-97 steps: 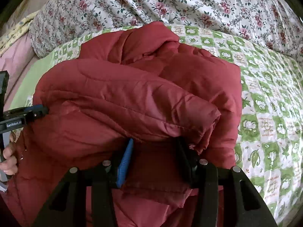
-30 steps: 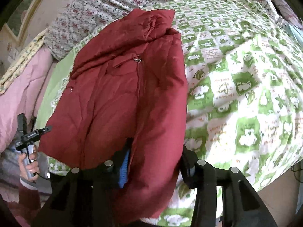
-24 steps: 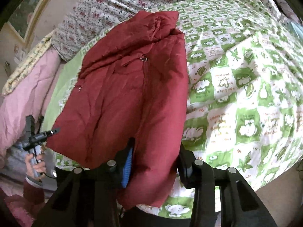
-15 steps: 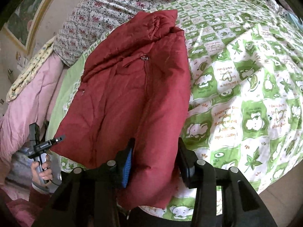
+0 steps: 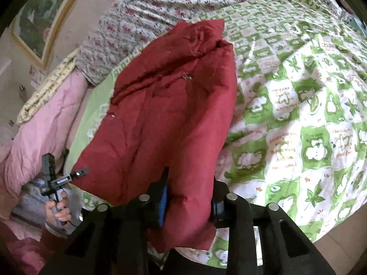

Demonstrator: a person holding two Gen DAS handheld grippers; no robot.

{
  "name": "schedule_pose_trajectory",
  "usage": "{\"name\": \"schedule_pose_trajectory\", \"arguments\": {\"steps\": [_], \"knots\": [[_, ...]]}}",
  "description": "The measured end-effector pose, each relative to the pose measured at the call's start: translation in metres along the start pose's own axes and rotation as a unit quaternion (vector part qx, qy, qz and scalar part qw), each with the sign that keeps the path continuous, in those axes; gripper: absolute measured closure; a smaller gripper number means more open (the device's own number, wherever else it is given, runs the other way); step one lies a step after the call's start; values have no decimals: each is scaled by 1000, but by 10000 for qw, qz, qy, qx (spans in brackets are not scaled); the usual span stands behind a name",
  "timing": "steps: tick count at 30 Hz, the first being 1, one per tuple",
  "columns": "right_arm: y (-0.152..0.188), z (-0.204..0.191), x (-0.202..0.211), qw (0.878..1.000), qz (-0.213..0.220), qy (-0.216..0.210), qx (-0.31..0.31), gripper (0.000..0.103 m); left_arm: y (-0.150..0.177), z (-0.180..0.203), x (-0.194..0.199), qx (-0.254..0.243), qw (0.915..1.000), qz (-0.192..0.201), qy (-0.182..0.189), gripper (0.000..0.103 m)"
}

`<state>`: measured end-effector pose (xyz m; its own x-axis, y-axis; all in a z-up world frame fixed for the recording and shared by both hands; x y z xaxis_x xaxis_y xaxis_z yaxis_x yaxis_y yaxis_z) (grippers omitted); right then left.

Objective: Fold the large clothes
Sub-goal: 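Lift the hem with both tools and fold it toward the collar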

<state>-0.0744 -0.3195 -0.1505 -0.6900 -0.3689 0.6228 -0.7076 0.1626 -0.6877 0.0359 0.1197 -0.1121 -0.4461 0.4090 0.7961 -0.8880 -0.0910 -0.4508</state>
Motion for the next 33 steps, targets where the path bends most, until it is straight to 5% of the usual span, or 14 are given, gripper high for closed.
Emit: {"name": "schedule_pose_trajectory", "arguments": {"steps": [2,15,33], "knots": [[-3,-2,1,10000,62,-36,37,77,-1,0,3,36,9999,42,121,84],[-24,-14,17,9971,622,-395,173,80,-19,21,32,-71,9973,581,441,85],[-106,-21,28,9864,1531,-512,315,81,-101,55,64,-184,9846,1599,681,86]]}}
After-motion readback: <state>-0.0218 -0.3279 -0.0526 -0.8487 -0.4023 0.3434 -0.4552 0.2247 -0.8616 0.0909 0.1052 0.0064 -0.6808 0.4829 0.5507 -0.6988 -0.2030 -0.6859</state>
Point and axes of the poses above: each gripper's, at about its wrist camera, not at the fingertips, and x roughly against the way its jaws point, z to its right, y to its underside, the point moved 4 cm from there along -x, roughly the way its jaws point, and after that the axes turned 9 degrees about x, right-handed, at the moved point
